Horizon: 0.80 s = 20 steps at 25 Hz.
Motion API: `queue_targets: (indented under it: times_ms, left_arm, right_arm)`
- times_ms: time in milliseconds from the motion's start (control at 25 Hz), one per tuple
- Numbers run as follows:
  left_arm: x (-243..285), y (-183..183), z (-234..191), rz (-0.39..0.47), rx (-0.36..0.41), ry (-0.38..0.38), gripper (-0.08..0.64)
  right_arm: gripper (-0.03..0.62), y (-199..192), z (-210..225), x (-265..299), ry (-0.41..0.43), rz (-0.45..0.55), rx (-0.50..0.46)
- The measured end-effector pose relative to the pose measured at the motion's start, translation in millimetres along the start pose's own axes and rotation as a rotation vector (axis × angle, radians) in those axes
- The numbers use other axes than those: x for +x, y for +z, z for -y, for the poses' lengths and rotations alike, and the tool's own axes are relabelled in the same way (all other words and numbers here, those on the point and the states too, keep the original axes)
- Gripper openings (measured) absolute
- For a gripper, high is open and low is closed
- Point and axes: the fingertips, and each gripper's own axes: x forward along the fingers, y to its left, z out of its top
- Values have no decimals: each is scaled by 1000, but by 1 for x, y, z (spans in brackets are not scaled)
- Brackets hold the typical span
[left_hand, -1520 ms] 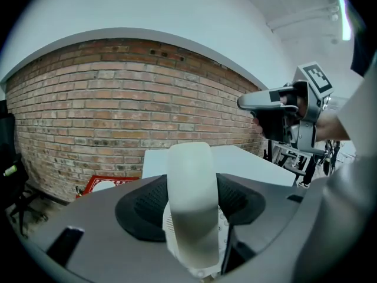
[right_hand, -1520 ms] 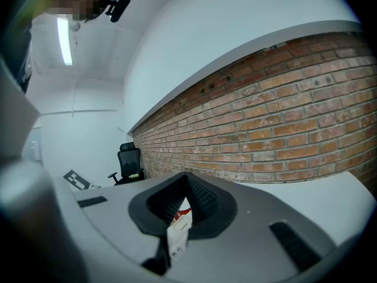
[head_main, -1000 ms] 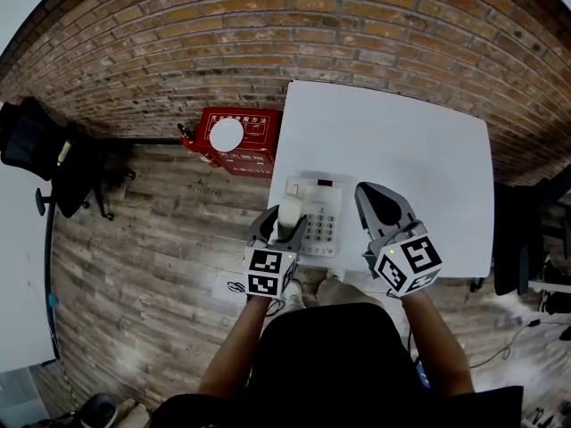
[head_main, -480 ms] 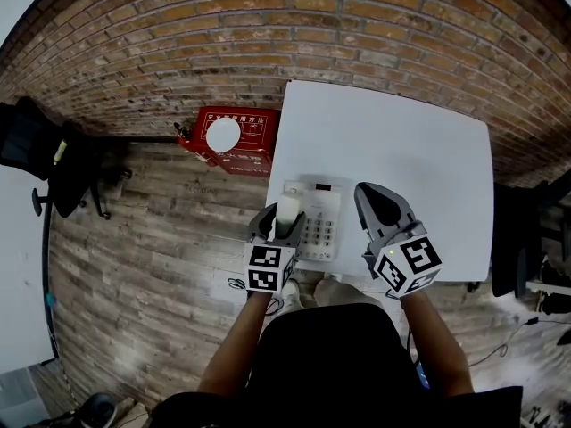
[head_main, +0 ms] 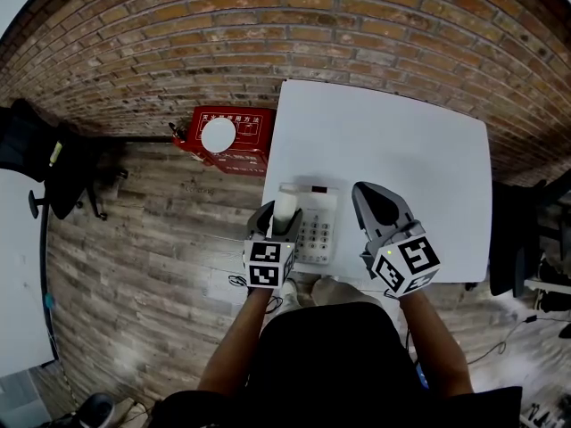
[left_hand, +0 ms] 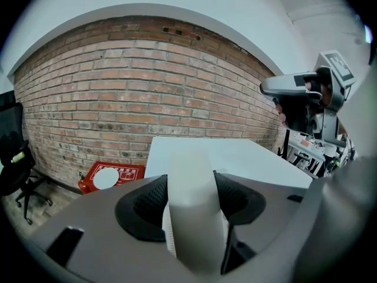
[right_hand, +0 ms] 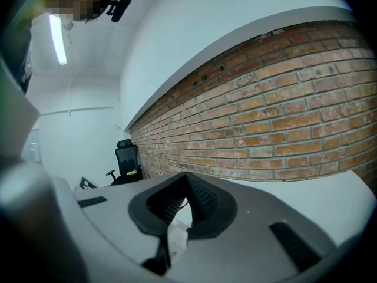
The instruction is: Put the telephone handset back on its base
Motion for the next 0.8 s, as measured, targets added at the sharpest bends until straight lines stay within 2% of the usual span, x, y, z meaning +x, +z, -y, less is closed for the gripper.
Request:
queue_targets:
  times_ms: [800]
  left_arm:
    - [29, -5, -10, -36, -28, 45, 256]
  right_arm:
    - [12, -11, 24, 6, 13, -30, 13]
